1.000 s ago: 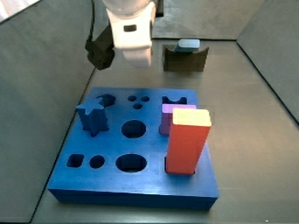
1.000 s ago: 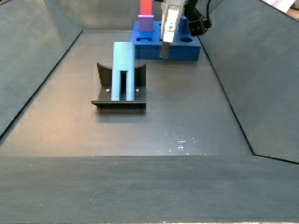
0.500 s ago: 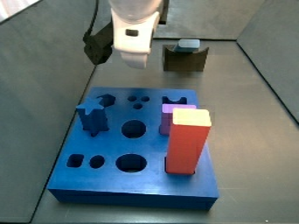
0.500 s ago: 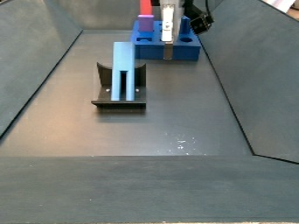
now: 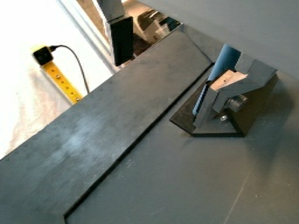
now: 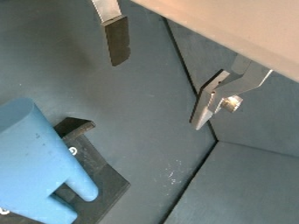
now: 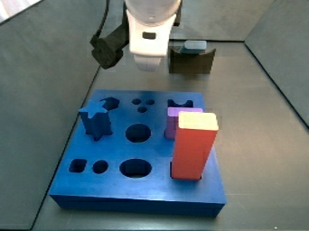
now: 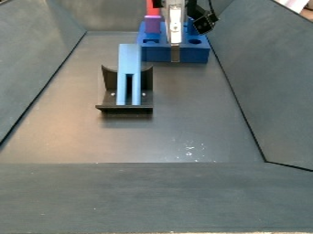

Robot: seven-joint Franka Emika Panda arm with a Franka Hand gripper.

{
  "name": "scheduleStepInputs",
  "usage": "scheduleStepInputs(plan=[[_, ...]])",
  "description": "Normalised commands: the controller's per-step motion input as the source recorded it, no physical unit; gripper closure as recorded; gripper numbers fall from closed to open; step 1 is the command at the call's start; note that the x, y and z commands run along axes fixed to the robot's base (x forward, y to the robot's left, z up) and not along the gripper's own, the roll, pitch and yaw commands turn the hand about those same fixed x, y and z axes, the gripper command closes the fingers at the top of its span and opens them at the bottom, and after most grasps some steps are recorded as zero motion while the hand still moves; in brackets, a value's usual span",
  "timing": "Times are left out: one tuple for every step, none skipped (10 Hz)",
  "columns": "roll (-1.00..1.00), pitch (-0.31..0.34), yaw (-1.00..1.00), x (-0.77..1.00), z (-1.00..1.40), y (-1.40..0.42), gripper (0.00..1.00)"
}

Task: Pick up the square-circle object. Move up. Rotate the square-circle object. Place the square-circle object on the fixture. Regrasp the square-circle object. Move to above the board. Insert the square-circle object.
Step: Regrasp the square-circle object.

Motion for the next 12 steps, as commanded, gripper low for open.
scheduleStepInputs(plan=[[0.07, -0.115, 0.27, 0.04, -0.01, -0.05, 0.0], [-0.03, -0.109, 0.23, 1.0, -0.01, -0.02, 0.0], [-0.02, -0.101, 0.15, 1.0, -0.01, -0.02, 0.0], [-0.01, -0.087, 0.1, 1.0, -0.03, -0.02, 0.0], [0.0, -0.079, 0.06, 1.0, -0.03, -0.02, 0.0], [0.02, -0.071, 0.03, 1.0, -0.03, -0.02, 0.0], [0.03, -0.058, -0.01, 1.0, -0.03, -0.01, 0.0], [0.04, -0.035, -0.04, 1.0, -0.04, -0.01, 0.0], [0.05, -0.014, -0.05, 1.0, -0.04, 0.0, 0.0], [0.05, 0.018, -0.06, 0.99, -0.05, 0.0, 0.0], [0.05, 0.04, -0.06, 0.89, -0.04, 0.0, 0.0], [0.05, 0.059, -0.05, 0.8, -0.04, 0.0, 0.0]])
